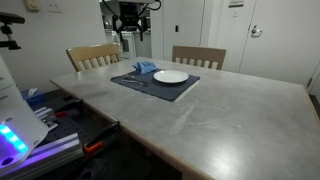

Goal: Put the fork on the plate

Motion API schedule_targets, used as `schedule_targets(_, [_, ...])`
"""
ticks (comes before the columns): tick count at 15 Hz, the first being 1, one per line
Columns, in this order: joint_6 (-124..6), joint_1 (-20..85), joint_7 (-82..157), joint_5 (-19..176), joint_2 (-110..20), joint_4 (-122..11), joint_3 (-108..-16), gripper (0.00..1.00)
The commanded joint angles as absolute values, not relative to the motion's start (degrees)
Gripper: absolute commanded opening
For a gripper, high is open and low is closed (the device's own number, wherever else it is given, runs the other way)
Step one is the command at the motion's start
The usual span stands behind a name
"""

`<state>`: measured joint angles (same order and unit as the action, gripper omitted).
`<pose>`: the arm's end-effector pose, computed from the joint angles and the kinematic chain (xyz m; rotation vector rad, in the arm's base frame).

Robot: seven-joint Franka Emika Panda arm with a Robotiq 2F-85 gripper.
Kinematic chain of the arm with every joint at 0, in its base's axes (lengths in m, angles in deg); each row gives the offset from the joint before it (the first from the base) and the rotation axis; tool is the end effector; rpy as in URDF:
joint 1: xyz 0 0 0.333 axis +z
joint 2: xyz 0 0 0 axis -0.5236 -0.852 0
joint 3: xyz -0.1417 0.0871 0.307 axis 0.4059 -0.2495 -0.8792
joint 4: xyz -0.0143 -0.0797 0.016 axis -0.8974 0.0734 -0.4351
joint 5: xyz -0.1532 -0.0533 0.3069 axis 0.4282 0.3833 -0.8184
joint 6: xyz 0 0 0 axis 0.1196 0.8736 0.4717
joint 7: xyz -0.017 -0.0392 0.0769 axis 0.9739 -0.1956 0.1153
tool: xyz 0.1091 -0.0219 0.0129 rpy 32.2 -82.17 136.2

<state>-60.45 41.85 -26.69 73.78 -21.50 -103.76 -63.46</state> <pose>0.4281 0.0586 0.4067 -2.6312 -1.6996 -0.0732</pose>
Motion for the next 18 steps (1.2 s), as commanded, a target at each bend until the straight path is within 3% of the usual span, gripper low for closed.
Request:
schedule_targets(1, [-65.5, 40.6, -32.1, 75.2, -27.9, -101.7, -65.7, 1.00])
schedule_targets(6, [-68.8, 39.7, -34.5, 76.0, -35.5, -100.0, -68.3, 1.00])
schedule_targets(18, [-69.0, 38.4, -36.7, 75.0, -36.1, -103.5, -71.9, 1.00])
